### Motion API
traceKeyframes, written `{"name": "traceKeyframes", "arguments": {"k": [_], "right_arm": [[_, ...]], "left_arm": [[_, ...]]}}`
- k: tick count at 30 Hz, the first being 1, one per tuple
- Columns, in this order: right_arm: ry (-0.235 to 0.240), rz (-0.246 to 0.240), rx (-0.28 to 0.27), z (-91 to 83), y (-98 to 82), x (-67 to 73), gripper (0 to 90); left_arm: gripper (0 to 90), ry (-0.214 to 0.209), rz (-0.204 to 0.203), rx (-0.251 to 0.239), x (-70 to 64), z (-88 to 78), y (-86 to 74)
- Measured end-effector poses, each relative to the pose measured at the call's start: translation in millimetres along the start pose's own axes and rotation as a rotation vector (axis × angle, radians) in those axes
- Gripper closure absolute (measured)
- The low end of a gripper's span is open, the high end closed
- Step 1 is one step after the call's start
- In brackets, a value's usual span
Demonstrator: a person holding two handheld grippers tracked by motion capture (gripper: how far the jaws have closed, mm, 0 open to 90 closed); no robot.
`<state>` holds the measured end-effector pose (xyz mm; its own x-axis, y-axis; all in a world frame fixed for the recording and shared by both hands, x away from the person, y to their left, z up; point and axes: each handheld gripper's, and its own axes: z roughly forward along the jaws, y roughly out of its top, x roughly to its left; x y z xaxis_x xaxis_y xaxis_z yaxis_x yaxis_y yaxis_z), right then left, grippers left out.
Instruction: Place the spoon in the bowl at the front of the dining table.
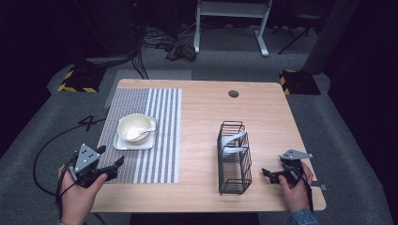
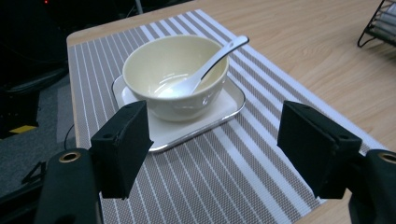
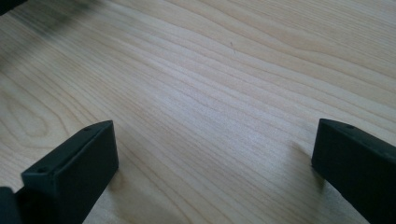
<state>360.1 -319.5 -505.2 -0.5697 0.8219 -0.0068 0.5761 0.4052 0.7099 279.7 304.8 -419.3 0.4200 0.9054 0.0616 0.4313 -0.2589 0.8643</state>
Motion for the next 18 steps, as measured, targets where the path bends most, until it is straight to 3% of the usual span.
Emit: {"name": "traceKeyframes", "arguments": {"k": [18], "right_arm": [[0.000, -0.001, 0.000, 0.0, 0.0, -0.1, 0.2]], "left_arm": [[20.9, -0.030, -0.002, 0.093, 10.6, 1.0, -44.7]]}}
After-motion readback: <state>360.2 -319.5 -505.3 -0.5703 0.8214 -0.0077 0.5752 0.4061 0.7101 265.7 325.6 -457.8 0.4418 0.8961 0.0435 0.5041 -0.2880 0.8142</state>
